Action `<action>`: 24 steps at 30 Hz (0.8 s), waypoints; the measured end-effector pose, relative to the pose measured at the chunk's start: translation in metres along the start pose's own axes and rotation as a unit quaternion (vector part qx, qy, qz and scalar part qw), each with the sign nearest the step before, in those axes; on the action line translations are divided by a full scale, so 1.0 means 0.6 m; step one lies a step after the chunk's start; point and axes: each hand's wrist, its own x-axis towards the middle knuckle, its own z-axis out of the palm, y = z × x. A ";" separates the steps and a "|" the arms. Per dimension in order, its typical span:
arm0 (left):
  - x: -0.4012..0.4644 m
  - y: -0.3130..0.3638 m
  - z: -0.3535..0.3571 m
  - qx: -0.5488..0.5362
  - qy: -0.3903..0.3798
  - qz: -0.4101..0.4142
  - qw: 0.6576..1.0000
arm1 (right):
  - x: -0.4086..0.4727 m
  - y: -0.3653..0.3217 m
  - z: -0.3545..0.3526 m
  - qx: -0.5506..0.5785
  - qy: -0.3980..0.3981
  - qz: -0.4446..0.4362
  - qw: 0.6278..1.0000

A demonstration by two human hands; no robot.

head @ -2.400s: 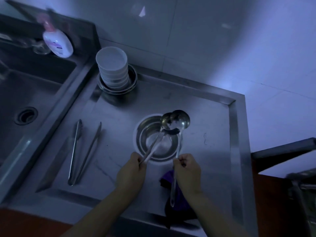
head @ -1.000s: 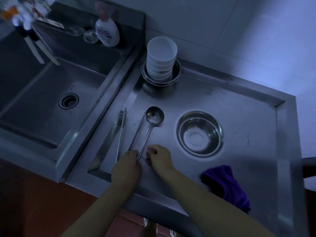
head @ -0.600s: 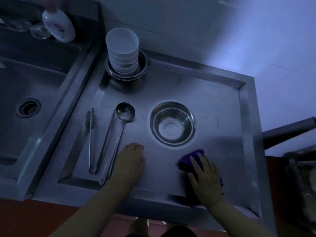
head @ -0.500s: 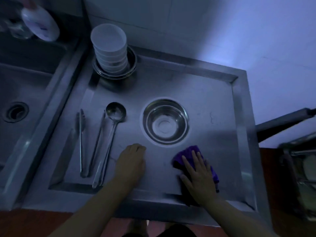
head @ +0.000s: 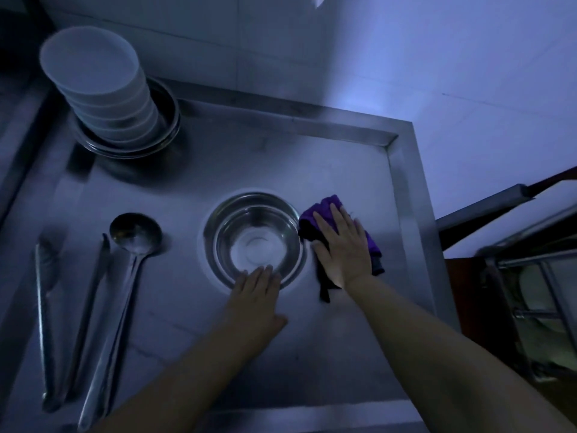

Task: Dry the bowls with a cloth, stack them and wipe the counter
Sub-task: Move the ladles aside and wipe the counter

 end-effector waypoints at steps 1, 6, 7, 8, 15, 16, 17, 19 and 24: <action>0.007 0.004 0.004 0.002 -0.001 -0.001 1.000 | -0.004 -0.002 0.000 0.002 0.005 0.004 1.000; 0.026 0.027 -0.004 -0.049 0.115 0.016 0.992 | -0.117 -0.028 0.024 0.015 0.013 0.031 0.999; 0.031 0.035 -0.007 -0.071 0.130 0.013 0.989 | -0.136 -0.030 0.028 0.016 0.009 0.024 1.000; 0.036 0.043 -0.010 -0.089 0.138 0.007 0.986 | -0.146 -0.030 0.031 0.015 0.006 0.011 1.000; 0.101 0.088 -0.024 -0.146 0.169 -0.121 0.967 | 0.017 0.024 0.012 0.025 -0.005 -0.074 0.997; 0.111 0.098 -0.026 -0.157 0.169 -0.142 0.963 | 0.054 0.033 0.009 0.025 -0.008 -0.094 0.995; 0.122 0.109 -0.028 -0.162 0.172 -0.158 0.959 | 0.091 0.040 0.007 0.023 -0.012 -0.116 0.993; 0.144 0.131 -0.027 -0.159 0.173 -0.180 0.955 | 0.160 0.048 0.004 0.016 -0.012 -0.160 0.987; 0.183 0.166 -0.015 -0.128 0.152 -0.229 0.953 | 0.288 0.062 0.004 0.014 -0.012 -0.231 0.973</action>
